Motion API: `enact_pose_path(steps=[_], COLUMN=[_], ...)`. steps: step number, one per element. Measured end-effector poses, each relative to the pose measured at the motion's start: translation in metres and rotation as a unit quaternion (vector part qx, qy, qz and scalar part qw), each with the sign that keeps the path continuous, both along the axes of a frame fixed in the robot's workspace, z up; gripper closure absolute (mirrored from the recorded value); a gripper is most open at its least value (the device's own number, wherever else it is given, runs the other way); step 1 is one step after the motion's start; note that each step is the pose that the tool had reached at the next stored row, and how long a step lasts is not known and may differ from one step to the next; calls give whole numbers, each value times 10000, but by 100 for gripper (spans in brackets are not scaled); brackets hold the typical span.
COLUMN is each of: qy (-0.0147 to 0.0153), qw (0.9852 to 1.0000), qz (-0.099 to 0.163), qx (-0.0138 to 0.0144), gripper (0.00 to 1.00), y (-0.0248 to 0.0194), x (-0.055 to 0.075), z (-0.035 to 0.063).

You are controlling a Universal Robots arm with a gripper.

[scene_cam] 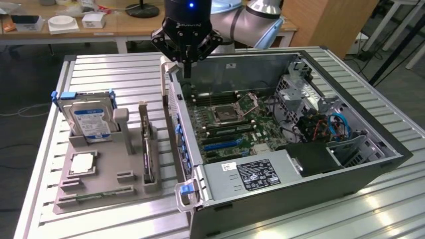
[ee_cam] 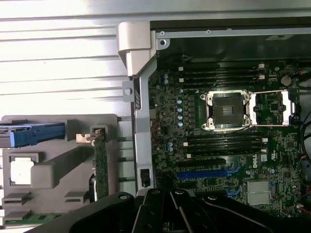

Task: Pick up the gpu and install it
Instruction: 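Reach for the gpu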

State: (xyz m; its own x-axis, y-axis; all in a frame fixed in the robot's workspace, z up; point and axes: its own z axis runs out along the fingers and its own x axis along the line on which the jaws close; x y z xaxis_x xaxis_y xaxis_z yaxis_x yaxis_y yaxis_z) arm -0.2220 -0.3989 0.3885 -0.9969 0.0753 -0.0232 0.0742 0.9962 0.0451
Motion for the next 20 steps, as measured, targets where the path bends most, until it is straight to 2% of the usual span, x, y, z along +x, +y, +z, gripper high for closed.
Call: enact_pose_path(steps=[20], qy=[0], qw=[10000], qz=[0], qx=[0], gripper=[89], y=[0], x=[-221], z=[-9])
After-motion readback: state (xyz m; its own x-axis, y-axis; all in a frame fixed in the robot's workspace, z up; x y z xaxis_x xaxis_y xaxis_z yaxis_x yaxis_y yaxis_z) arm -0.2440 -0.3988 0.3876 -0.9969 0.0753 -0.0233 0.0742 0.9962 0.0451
